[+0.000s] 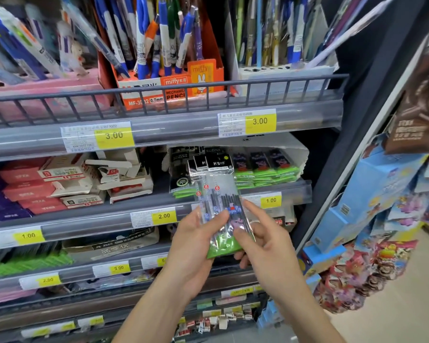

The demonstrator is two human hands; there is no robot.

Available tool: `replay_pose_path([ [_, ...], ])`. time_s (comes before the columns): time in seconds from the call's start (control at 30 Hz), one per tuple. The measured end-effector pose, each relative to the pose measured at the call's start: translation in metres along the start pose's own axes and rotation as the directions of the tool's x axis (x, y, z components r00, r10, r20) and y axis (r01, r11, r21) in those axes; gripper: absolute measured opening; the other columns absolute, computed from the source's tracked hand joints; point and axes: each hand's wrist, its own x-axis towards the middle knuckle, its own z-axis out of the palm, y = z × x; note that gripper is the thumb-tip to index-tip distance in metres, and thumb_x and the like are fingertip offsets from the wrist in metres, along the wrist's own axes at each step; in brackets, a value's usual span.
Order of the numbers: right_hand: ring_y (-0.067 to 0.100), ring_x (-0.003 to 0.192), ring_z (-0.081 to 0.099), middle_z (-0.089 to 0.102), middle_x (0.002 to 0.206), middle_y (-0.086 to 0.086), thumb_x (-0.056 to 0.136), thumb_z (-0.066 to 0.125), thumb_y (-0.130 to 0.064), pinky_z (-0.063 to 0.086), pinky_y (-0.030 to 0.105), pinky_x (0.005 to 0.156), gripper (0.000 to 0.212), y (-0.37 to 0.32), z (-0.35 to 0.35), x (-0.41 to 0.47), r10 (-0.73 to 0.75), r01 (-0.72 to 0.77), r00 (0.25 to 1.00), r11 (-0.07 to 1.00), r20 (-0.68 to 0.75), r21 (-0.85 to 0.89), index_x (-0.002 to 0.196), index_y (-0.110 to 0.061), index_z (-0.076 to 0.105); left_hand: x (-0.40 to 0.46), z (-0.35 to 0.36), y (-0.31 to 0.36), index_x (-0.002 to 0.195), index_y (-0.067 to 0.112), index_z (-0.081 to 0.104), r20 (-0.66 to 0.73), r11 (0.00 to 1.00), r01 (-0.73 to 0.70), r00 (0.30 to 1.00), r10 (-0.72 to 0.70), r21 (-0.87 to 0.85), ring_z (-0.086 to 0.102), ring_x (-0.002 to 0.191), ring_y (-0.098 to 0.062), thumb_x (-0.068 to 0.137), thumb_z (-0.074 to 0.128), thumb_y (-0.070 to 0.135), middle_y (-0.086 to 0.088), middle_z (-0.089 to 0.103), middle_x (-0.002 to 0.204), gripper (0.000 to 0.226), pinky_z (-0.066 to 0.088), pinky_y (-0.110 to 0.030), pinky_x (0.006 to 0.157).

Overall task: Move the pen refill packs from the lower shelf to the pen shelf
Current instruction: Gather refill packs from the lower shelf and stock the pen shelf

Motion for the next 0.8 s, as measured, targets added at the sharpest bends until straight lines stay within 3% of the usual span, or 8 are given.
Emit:
replay_pose_path([
  [0.1, 0.011, 0.054, 0.059, 0.069, 0.073, -0.016, 0.099, 0.064, -0.015, 0.052, 0.021, 0.054, 0.046, 0.001, -0.010, 0.001, 0.018, -0.014, 0.996, 0.999, -0.088, 0.051, 0.139, -0.035, 0.057, 0.001, 0.008, -0.003, 0.117, 0.007, 0.077, -0.017, 0.999, 0.046, 0.999, -0.046, -0.030, 0.078, 0.095, -0.029, 0.104, 0.061, 0.022, -0.020, 0.079, 0.117, 0.026, 0.062, -0.037, 0.073],
  [0.23, 0.006, 0.056, 0.060, 0.072, 0.112, -0.006, 0.099, 0.064, -0.021, 0.052, 0.019, 0.057, 0.042, 0.002, -0.026, 0.006, 0.025, 0.003, 0.971, 0.993, -0.237, 0.116, 0.138, -0.035, 0.059, 0.004, 0.013, -0.005, 0.123, 0.003, 0.073, -0.056, 0.999, 0.043, 0.997, -0.044, -0.013, 0.074, 0.112, -0.033, 0.107, 0.056, 0.019, -0.017, 0.079, 0.118, 0.028, 0.058, -0.048, 0.098],
  [0.37, 0.002, 0.068, 0.063, 0.067, 0.129, -0.014, 0.100, 0.064, -0.028, 0.055, 0.024, 0.062, 0.042, -0.002, -0.046, 0.037, -0.011, 0.041, 0.929, 0.996, -0.371, 0.074, 0.140, -0.035, 0.058, 0.003, 0.016, 0.002, 0.124, -0.001, 0.071, -0.032, 1.000, 0.016, 0.999, -0.017, -0.020, 0.078, 0.107, -0.030, 0.110, 0.047, 0.016, -0.019, 0.080, 0.115, 0.032, 0.064, -0.036, 0.080],
  [0.43, 0.009, 0.085, 0.067, 0.064, 0.131, -0.018, 0.100, 0.062, -0.028, 0.062, 0.039, 0.078, 0.044, -0.007, -0.054, 0.060, -0.046, 0.033, 0.913, 0.999, -0.404, -0.040, 0.144, -0.029, 0.056, 0.002, 0.016, 0.003, 0.124, -0.001, 0.070, -0.035, 1.000, 0.018, 0.999, -0.018, -0.010, 0.078, 0.106, -0.030, 0.111, 0.046, 0.016, -0.017, 0.080, 0.115, 0.032, 0.061, -0.037, 0.083],
  [0.5, 0.022, 0.099, 0.070, 0.063, 0.135, -0.012, 0.100, 0.061, -0.029, 0.057, 0.050, 0.093, 0.046, -0.013, -0.059, 0.082, -0.093, 0.009, 0.908, 0.979, -0.409, -0.202, 0.146, -0.024, 0.054, 0.002, 0.015, 0.002, 0.125, 0.000, 0.070, -0.030, 1.000, 0.024, 0.999, -0.024, -0.001, 0.078, 0.106, -0.029, 0.111, 0.046, 0.016, -0.016, 0.080, 0.116, 0.032, 0.060, -0.040, 0.087],
  [0.63, 0.006, 0.082, 0.060, 0.070, 0.125, 0.009, 0.099, 0.058, -0.033, 0.042, 0.031, 0.085, 0.046, -0.022, -0.058, 0.110, -0.219, 0.013, 0.931, 0.818, -0.292, -0.574, 0.143, -0.018, 0.057, 0.001, 0.013, 0.001, 0.123, 0.000, 0.070, -0.044, 1.000, 0.018, 0.999, -0.018, -0.005, 0.078, 0.105, -0.029, 0.111, 0.046, 0.015, -0.017, 0.080, 0.114, 0.031, 0.059, -0.043, 0.091],
  [0.73, 0.033, 0.109, 0.060, 0.065, 0.124, 0.014, 0.101, 0.052, -0.042, 0.043, 0.042, 0.092, 0.046, -0.023, -0.057, 0.111, -0.286, 0.033, 0.942, 0.604, -0.178, -0.797, 0.138, -0.015, 0.060, 0.000, 0.008, 0.003, 0.121, 0.001, 0.071, -0.049, 1.000, 0.007, 0.999, -0.007, 0.001, 0.078, 0.106, -0.030, 0.111, 0.045, 0.015, -0.018, 0.080, 0.114, 0.031, 0.064, -0.035, 0.082],
  [0.8, 0.030, 0.109, 0.059, 0.057, 0.117, 0.005, 0.102, 0.049, -0.050, 0.042, 0.038, 0.092, 0.051, -0.020, -0.062, 0.105, -0.319, 0.081, 0.940, 0.553, -0.121, -0.829, 0.138, -0.016, 0.061, -0.001, 0.004, 0.005, 0.119, 0.001, 0.073, -0.052, 1.000, 0.002, 0.999, -0.002, 0.000, 0.078, 0.107, -0.031, 0.110, 0.046, 0.015, -0.018, 0.080, 0.114, 0.031, 0.065, -0.032, 0.078],
])
